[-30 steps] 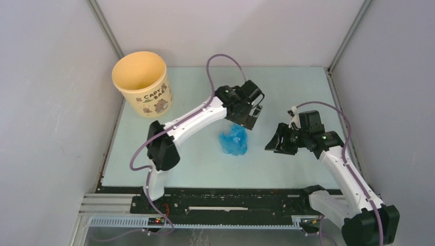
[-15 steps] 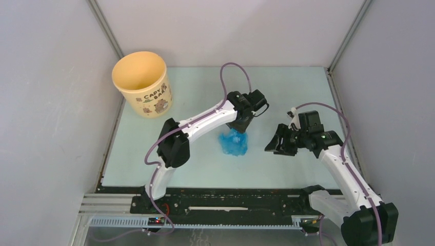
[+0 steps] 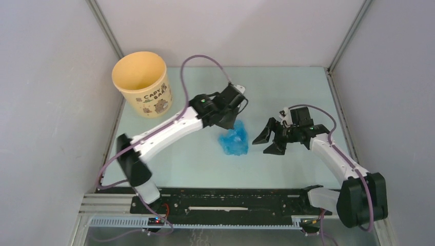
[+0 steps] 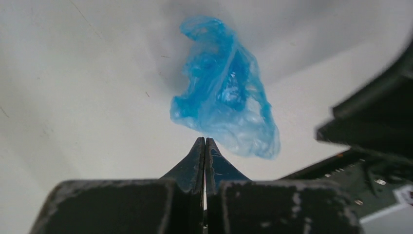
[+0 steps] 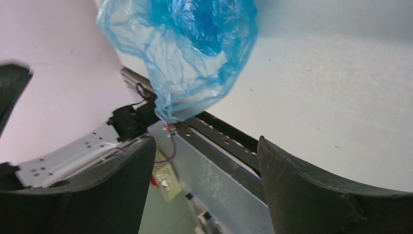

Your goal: Put the trash bags into the trash bin

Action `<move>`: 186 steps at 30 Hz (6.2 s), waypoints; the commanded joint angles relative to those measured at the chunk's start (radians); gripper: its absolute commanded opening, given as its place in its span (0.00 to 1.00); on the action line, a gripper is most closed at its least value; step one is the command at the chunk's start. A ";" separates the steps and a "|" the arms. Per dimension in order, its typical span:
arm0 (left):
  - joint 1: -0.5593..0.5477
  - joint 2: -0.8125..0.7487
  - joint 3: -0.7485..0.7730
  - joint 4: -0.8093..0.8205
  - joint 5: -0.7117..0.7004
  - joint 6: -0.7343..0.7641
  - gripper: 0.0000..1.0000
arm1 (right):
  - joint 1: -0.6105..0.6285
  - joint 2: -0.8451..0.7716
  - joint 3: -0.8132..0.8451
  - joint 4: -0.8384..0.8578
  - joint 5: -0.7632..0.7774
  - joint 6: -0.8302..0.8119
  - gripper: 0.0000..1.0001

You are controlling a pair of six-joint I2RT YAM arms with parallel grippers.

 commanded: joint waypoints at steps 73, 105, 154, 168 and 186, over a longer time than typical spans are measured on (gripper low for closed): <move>0.133 -0.333 -0.479 0.599 0.359 -0.331 0.00 | 0.069 -0.053 -0.176 0.455 -0.080 0.867 0.66; 0.212 -0.268 0.258 0.359 0.138 -0.232 0.00 | 0.231 0.182 1.179 -0.235 0.388 -0.127 0.00; 0.232 -0.799 -0.868 0.686 0.510 -0.437 0.00 | 0.191 0.151 0.024 0.230 -0.035 0.071 0.76; 0.234 -0.771 -0.837 0.783 0.523 -0.446 0.00 | 0.299 0.337 -0.093 0.745 -0.142 0.523 0.41; 0.364 -0.671 -0.378 0.611 0.198 -0.291 0.00 | 0.048 0.125 0.771 -0.211 0.213 -0.158 0.00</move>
